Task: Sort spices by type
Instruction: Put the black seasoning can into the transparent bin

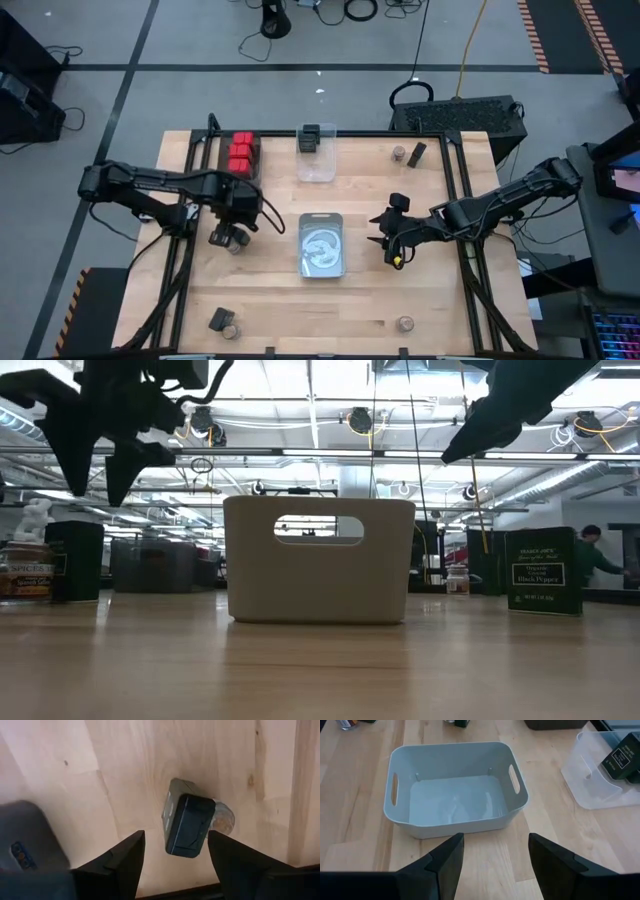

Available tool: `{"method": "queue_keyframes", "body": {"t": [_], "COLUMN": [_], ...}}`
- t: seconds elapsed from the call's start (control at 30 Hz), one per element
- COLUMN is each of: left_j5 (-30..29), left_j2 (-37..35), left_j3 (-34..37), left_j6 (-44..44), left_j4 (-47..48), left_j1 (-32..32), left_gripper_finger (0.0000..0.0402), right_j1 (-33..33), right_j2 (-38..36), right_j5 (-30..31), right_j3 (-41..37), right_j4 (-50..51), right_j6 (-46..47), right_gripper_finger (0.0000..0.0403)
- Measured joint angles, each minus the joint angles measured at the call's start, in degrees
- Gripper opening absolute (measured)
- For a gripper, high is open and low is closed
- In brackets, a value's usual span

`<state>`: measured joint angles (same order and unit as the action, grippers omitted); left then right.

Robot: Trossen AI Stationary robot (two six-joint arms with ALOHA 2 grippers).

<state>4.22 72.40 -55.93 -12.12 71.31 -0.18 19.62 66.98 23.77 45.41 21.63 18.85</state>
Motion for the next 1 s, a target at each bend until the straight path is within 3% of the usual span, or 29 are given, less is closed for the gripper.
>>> {"method": "queue_keyframes", "body": {"t": [0.4, 1.0], "left_j5": [2.9, 3.0], "left_j2": [0.0, 0.0], "left_j3": [5.9, 6.9], "left_j6": [-0.3, -0.8], "left_j4": [-4.4, -7.9], "left_j1": [0.0, -2.0], "left_gripper_finger": [0.0224, 0.0224], "right_j1": [0.0, 0.0], "right_j2": [0.0, 0.0], "right_j5": [0.0, 0.0], "right_j3": [0.0, 0.0], "right_j4": [0.1, 0.1], "right_j6": [-0.5, -0.5], "right_gripper_finger": [0.0205, 0.0205]}}
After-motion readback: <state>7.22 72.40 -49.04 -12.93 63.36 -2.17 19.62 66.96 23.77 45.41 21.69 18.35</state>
